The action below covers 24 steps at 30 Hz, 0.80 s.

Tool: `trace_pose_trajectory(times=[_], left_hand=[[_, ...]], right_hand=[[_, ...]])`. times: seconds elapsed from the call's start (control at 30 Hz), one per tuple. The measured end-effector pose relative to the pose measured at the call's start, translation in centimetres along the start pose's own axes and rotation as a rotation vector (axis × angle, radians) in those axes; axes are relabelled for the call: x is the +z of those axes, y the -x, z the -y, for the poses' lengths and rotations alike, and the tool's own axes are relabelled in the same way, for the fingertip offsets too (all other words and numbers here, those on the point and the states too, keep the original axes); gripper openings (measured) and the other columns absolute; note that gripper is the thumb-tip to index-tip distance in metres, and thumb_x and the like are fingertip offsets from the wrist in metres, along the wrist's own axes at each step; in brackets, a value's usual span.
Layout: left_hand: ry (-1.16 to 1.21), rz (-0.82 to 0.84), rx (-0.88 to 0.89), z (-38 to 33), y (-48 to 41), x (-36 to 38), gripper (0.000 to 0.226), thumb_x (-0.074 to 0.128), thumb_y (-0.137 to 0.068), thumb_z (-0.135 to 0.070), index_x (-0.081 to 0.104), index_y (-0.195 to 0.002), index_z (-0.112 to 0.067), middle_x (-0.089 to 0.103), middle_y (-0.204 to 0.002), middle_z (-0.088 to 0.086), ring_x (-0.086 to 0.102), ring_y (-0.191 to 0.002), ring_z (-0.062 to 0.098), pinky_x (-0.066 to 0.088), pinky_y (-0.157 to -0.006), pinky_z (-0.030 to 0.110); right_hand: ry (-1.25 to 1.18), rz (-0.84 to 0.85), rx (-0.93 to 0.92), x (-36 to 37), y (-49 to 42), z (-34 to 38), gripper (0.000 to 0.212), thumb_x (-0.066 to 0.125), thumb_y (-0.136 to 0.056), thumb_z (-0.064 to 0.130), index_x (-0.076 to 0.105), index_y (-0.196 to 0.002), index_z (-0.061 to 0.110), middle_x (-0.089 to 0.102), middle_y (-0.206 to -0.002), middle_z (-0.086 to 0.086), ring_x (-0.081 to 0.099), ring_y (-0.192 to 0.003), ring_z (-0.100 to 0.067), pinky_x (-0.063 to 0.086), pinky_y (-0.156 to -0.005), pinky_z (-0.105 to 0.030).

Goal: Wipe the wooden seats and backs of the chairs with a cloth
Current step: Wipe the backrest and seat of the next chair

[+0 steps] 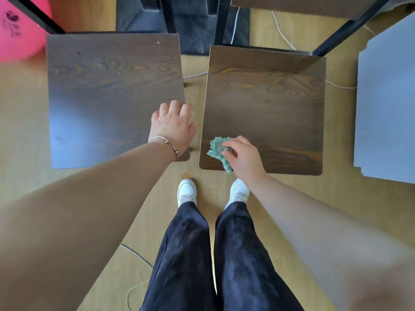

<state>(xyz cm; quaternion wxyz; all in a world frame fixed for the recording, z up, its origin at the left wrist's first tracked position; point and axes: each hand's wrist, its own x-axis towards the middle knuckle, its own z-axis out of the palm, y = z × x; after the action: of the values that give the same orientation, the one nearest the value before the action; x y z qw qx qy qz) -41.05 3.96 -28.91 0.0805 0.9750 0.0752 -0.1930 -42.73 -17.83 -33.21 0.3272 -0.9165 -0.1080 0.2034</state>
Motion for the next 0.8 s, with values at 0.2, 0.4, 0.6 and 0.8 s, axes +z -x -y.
trace_pose_trajectory(times=[0.2,0.4,0.6,0.8], left_hand=[[-0.030,-0.106,0.000,-1.0,-3.2,-5.9,0.046,0.038,-0.097,-0.043,0.039,-0.137,-0.021,0.042,-0.136,0.007,0.037,-0.123,0.033,0.034,-0.100,0.046],[-0.048,-0.255,0.033,-2.1,-7.2,-12.3,0.044,0.038,-0.097,-0.041,0.040,-0.137,-0.022,0.042,-0.139,0.005,0.036,-0.127,0.031,0.034,-0.103,0.045],[-0.056,-0.344,0.042,-1.7,-11.4,-16.3,0.046,0.040,-0.098,-0.041,0.038,-0.139,-0.021,0.039,-0.143,0.006,0.034,-0.129,0.031,0.034,-0.104,0.045],[-0.056,-0.345,0.028,-1.0,-13.1,-15.4,0.046,0.041,-0.097,-0.037,0.038,-0.139,-0.020,0.033,-0.148,0.009,0.030,-0.134,0.032,0.034,-0.105,0.046]], right_hand=[[-0.090,-0.337,0.079,-8.8,-6.8,4.5,0.020,0.066,-0.093,0.022,0.068,-0.111,0.015,0.059,-0.104,0.001,0.061,-0.088,-0.011,0.055,-0.078,-0.026],[-0.114,-0.564,-0.039,-17.1,-13.8,10.8,0.024,0.062,-0.096,0.026,0.065,-0.118,0.015,0.058,-0.113,0.000,0.061,-0.098,-0.012,0.054,-0.080,-0.018],[-0.018,-0.742,-0.347,-23.0,-20.2,16.4,0.025,0.065,-0.094,0.028,0.065,-0.115,0.015,0.059,-0.116,-0.004,0.060,-0.104,-0.012,0.052,-0.079,-0.013],[0.181,-0.758,-0.617,-23.2,-24.8,18.2,0.014,0.060,-0.093,0.015,0.068,-0.101,0.008,0.060,-0.102,-0.010,0.060,-0.085,-0.021,0.052,-0.064,-0.032]])
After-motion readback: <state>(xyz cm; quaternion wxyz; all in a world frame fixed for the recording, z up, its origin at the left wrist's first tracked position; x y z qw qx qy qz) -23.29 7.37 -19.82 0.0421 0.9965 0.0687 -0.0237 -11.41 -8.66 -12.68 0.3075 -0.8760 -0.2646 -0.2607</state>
